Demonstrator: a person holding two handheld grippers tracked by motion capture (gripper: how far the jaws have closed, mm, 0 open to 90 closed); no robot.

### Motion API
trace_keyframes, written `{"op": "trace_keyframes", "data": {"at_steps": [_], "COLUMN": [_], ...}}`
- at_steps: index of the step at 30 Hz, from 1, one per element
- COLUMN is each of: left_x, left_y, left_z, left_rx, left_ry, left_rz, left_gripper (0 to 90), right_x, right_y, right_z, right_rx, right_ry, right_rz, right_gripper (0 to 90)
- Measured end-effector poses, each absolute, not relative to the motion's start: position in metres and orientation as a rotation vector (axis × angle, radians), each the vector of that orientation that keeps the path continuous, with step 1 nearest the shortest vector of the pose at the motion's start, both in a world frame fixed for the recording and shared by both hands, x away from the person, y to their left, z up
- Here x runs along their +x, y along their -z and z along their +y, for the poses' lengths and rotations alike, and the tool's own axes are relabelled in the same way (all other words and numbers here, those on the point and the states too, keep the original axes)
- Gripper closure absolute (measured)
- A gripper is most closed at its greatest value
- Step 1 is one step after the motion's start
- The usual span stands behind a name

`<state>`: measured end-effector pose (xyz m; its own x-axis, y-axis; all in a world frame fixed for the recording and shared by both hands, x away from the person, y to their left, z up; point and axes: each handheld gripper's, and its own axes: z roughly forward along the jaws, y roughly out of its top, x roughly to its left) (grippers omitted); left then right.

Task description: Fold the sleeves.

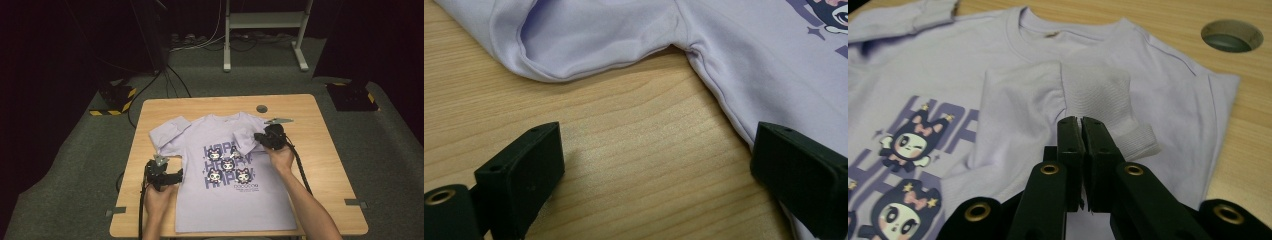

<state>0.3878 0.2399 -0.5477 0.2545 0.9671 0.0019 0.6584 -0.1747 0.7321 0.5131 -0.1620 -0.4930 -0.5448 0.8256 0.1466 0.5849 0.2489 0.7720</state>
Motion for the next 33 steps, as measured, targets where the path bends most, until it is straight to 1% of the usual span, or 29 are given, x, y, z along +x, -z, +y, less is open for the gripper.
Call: {"op": "trace_keyframes", "data": {"at_steps": [4,11,13,15,17,18,20,22,23,24,28,29,30,33], "left_x": [0.388,0.388,0.388,0.388,0.388,0.388,0.388,0.388,0.388,0.388,0.388,0.388,0.388,0.388], "left_y": [0.548,0.548,0.548,0.548,0.548,0.548,0.548,0.548,0.548,0.548,0.548,0.548,0.548,0.548], "left_z": [0.240,0.240,0.240,0.240,0.240,0.240,0.240,0.240,0.240,0.240,0.240,0.240,0.240,0.240], "left_rx": [1.912,1.912,1.912,1.912,1.912,1.912,1.912,1.913,1.913,1.912,1.912,1.912,1.912,1.912], "left_ry": [-0.644,-0.643,-0.643,-0.643,-0.643,-0.643,-0.643,-0.643,-0.644,-0.644,-0.643,-0.643,-0.643,-0.643], "left_rz": [1.473,1.474,1.474,1.474,1.474,1.474,1.474,1.474,1.474,1.474,1.474,1.474,1.474,1.474], "left_gripper": [7.2,7.2,7.2,7.2,7.2,7.2,7.2,7.2,7.2,7.2,7.2,7.2,7.2,7.2], "right_x": [0.511,0.509,0.509,0.509,0.509,0.509,0.510,0.509,0.509,0.508,0.507,0.507,0.506,0.505], "right_y": [0.479,0.463,0.458,0.456,0.454,0.454,0.459,0.465,0.468,0.471,0.474,0.474,0.472,0.468], "right_z": [-0.154,-0.127,-0.108,-0.100,-0.076,-0.076,-0.051,-0.036,-0.031,-0.028,-0.037,-0.037,-0.047,-0.064], "right_rx": [1.287,1.225,1.201,1.192,1.158,1.158,1.122,1.075,1.067,1.059,1.074,1.074,1.093,1.113], "right_ry": [-1.256,-1.306,-1.324,-1.330,-1.340,-1.340,-1.343,-1.328,-1.328,-1.326,-1.362,-1.362,-1.374,-1.382], "right_rz": [2.224,2.230,2.239,2.242,2.262,2.262,2.317,2.363,2.390,2.402,2.394,2.394,2.368,2.340], "right_gripper": [87.1,87.2,87.2,87.2,86.9,86.9,83.5,73.8,70.1,68.4,60.3,60.3,56.4,48.2]}}
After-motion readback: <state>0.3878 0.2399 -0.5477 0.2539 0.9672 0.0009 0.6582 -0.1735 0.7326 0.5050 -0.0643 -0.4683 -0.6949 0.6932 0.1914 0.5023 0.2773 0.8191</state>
